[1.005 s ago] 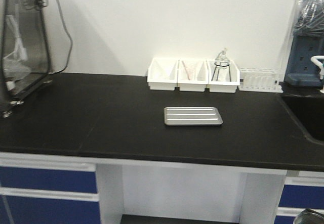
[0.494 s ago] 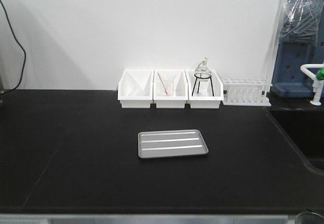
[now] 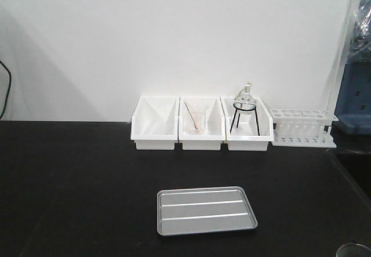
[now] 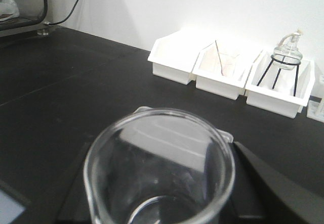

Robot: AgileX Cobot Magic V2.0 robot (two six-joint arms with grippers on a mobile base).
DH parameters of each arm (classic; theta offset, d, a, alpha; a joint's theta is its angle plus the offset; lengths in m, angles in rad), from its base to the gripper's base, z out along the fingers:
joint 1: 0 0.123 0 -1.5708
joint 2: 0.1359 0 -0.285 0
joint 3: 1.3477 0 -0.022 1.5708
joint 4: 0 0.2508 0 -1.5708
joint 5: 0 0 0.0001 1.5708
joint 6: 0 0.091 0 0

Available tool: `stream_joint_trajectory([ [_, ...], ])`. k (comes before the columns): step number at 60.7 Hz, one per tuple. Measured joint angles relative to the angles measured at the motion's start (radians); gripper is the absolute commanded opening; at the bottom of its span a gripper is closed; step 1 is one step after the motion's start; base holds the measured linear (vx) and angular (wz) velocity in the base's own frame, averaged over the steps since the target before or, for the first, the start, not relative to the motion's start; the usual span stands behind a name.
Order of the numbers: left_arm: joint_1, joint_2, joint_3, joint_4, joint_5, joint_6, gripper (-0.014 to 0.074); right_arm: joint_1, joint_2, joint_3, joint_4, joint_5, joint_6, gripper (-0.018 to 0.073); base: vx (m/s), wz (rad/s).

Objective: Move beaker to silver tray on left bench
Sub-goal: 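Drive the base up to the bench with the silver tray, then lower the held beaker onto the silver tray with the right gripper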

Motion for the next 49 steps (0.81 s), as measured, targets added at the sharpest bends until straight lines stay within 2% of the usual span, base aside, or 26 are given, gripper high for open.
stream_joint_trajectory([
  [22,0.000,0.000,0.000,0.000,0.000,0.000,0.0001,0.000,0.000,0.000,0.000,0.000,0.000,-0.0011,0.26,-0.05],
  [49,0.000,0.000,0.000,0.000,0.000,0.000,0.0001,0.000,0.000,0.000,0.000,0.000,0.000,-0.0011,0.06,-0.04],
])
